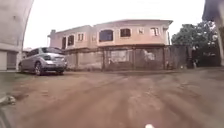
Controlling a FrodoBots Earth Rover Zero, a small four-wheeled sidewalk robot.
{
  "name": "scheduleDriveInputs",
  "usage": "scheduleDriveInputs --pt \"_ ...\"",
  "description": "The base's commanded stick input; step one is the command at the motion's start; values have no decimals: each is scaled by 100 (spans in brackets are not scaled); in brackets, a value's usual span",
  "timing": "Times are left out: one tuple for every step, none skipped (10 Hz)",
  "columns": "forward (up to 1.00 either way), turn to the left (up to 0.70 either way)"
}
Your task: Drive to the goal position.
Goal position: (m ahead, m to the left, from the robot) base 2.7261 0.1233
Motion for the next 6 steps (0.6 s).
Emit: scheduleDriveInputs --pt "70 0" --pt "70 0" --pt "70 0" --pt "70 0" --pt "70 0" --pt "70 0"
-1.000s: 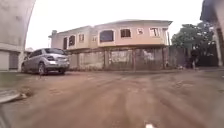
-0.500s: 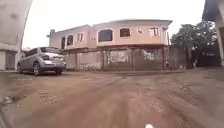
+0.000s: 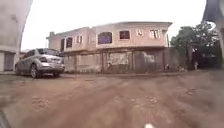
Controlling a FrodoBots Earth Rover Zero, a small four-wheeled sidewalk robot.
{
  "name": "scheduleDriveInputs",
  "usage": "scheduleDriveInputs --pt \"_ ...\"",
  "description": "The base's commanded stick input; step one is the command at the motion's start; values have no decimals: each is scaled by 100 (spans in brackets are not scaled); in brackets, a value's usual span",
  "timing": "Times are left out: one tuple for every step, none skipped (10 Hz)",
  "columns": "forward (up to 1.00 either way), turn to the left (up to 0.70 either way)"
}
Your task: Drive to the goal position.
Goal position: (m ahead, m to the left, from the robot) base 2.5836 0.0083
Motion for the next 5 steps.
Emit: scheduleDriveInputs --pt "70 0" --pt "70 0" --pt "70 0" --pt "70 0" --pt "70 0"
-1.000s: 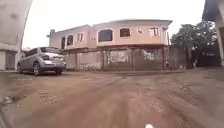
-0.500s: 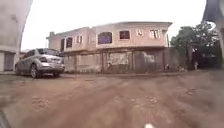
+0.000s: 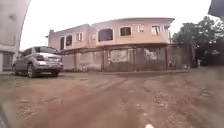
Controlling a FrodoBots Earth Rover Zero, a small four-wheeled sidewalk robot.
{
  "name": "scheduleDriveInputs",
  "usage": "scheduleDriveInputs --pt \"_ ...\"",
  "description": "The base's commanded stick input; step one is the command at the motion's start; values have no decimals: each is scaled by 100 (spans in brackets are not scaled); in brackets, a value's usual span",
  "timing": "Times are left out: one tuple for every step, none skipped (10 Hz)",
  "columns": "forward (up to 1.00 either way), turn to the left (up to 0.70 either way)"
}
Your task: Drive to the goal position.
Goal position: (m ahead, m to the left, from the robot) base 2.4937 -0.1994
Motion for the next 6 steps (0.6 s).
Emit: scheduleDriveInputs --pt "70 0" --pt "70 0" --pt "70 0" --pt "70 0" --pt "70 0" --pt "70 -13"
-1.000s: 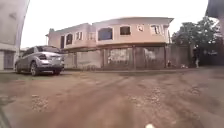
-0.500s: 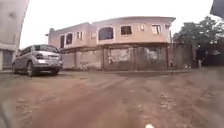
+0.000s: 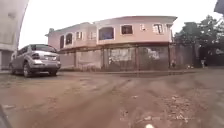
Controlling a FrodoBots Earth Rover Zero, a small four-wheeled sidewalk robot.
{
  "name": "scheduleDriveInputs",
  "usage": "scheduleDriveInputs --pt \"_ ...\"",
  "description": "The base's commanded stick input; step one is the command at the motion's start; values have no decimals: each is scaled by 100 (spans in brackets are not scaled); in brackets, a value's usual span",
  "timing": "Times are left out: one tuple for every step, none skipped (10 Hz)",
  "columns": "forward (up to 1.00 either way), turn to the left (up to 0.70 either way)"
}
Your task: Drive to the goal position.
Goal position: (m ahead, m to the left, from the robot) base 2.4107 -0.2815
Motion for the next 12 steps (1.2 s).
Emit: scheduleDriveInputs --pt "70 -27" --pt "70 -35" --pt "70 -35" --pt "70 -35" --pt "70 -35" --pt "70 -13" --pt "70 0" --pt "70 0" --pt "70 0" --pt "70 0" --pt "70 0" --pt "70 0"
